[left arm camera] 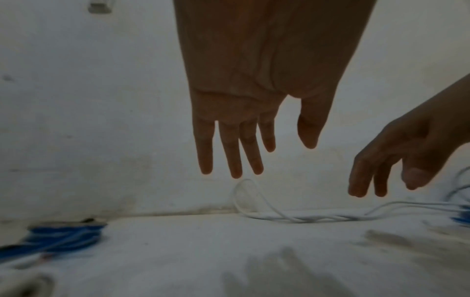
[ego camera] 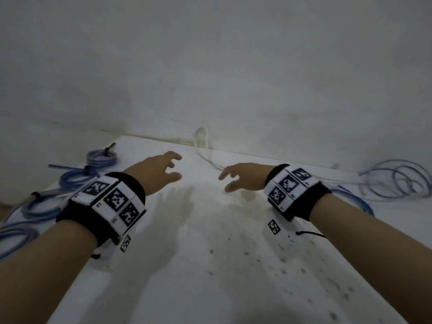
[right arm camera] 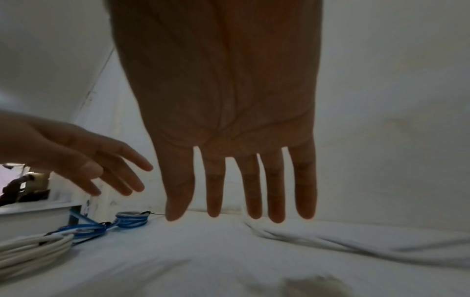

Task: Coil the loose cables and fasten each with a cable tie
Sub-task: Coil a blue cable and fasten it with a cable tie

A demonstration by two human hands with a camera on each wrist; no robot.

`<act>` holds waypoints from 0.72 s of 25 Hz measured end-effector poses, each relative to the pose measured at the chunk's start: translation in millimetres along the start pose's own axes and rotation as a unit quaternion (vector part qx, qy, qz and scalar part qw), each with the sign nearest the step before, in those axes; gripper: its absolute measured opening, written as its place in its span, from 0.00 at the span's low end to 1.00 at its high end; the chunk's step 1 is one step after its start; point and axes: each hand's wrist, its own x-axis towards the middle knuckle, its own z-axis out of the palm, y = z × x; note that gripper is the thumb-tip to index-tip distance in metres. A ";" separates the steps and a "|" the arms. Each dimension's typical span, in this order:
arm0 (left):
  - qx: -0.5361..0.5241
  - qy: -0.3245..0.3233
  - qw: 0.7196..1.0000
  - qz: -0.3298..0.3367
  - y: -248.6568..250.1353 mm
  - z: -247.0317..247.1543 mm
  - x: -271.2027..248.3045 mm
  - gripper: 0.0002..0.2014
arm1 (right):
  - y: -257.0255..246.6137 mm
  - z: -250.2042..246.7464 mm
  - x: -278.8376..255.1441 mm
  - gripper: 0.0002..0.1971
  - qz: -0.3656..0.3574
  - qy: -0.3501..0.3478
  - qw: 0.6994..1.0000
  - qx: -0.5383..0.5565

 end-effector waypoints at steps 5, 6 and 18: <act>-0.041 -0.041 0.997 0.046 71.0 63.6 6.6 0.17 | 106.3 28.3 -65.7 0.30 0.198 0.023 0.978 -0.058; -0.050 -0.047 0.996 0.059 87.0 75.0 8.1 0.16 | 124.8 32.9 -74.3 0.32 0.229 0.026 0.971 -0.059; 0.014 -0.159 0.986 0.041 177.2 153.5 12.8 0.26 | 155.0 72.0 -122.2 0.17 0.064 0.108 0.979 0.159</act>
